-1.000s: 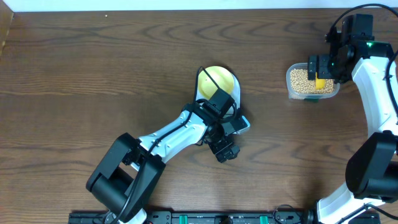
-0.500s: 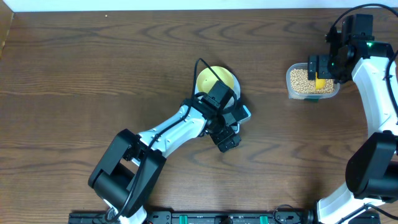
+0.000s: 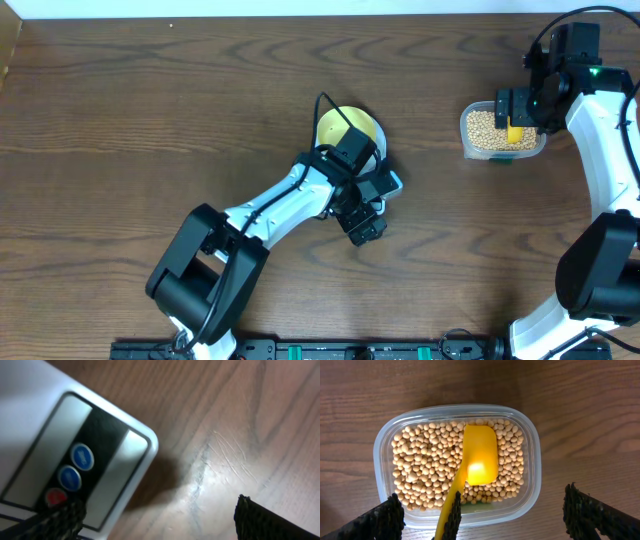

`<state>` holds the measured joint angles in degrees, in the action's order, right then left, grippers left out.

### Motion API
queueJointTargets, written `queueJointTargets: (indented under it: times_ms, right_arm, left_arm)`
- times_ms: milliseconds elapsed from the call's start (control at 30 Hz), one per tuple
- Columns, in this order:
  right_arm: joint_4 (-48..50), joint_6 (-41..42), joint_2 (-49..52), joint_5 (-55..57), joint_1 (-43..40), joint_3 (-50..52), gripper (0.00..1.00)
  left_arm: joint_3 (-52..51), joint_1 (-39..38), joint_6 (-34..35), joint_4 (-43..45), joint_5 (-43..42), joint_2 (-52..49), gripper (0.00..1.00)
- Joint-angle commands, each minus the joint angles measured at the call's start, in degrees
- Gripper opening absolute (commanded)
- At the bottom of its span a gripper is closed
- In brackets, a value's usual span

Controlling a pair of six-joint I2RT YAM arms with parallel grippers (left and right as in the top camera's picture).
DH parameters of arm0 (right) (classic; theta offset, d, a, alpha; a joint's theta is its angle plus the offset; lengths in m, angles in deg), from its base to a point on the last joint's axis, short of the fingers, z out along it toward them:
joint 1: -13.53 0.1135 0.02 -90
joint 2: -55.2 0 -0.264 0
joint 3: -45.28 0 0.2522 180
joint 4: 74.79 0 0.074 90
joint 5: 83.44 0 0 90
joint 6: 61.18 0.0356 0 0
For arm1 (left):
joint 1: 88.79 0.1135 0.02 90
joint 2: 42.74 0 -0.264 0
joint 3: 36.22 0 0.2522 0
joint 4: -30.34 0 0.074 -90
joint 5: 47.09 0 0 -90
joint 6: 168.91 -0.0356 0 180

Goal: Scoop item into bowl and weigh 50g on scale

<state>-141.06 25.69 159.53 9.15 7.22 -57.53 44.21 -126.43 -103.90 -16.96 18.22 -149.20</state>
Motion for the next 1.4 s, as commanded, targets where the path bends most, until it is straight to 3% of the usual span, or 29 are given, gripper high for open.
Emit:
queueJointTargets:
  times_ms: [0,600,933,1367]
  right_arm:
    - [0.04,0.31,0.15,0.44,-0.42,0.20,0.99]
    - [0.04,0.31,0.15,0.44,-0.39,0.20,0.99]
    - [0.04,0.31,0.15,0.44,-0.39,0.20,0.99]
    - [0.04,0.31,0.15,0.44,-0.39,0.20,0.99]
  left_arm:
    - [1.57,0.24,-0.24,-3.54,-2.29,-2.43,0.98]
    - [3.41,0.35,-0.63,-3.87,-2.23,-7.26,0.97]
    - [4.17,0.35,-0.31,-6.01,6.21,-8.20,0.98]
    - [4.11,0.35,-0.92,-4.52,6.38,-9.31,0.98]
